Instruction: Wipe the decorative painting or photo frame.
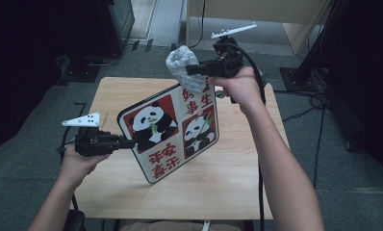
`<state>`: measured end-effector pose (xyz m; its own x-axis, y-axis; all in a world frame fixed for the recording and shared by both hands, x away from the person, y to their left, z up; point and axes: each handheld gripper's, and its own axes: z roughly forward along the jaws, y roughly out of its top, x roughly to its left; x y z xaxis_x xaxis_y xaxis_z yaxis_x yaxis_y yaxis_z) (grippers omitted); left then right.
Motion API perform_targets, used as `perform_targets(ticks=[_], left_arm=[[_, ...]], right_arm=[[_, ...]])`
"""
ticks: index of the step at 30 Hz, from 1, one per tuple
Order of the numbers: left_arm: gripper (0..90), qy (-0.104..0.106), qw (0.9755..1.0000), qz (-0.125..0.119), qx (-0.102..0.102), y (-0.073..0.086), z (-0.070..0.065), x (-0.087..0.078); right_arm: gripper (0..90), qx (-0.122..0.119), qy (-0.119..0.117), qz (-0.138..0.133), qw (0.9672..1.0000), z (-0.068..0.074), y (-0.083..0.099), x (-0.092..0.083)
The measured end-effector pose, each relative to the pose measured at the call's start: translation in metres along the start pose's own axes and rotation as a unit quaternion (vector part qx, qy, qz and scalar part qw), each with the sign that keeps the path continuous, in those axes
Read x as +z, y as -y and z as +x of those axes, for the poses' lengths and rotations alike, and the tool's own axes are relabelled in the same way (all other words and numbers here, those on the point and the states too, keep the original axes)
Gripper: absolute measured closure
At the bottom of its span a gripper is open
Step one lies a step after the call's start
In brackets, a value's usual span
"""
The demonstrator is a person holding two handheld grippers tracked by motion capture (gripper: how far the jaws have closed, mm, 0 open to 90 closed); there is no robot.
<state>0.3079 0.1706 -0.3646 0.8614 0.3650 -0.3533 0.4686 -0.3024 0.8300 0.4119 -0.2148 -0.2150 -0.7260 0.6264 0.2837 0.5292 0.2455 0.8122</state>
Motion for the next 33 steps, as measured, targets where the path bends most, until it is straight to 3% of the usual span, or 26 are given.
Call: perform_targets(ticks=[33], left_arm=[[77.2,0.0,1.0,-0.001,0.0,0.001,0.004,-0.002]], right_arm=[[64.8,0.024,0.05,-0.01,0.9984,-0.04,0.005,-0.028]])
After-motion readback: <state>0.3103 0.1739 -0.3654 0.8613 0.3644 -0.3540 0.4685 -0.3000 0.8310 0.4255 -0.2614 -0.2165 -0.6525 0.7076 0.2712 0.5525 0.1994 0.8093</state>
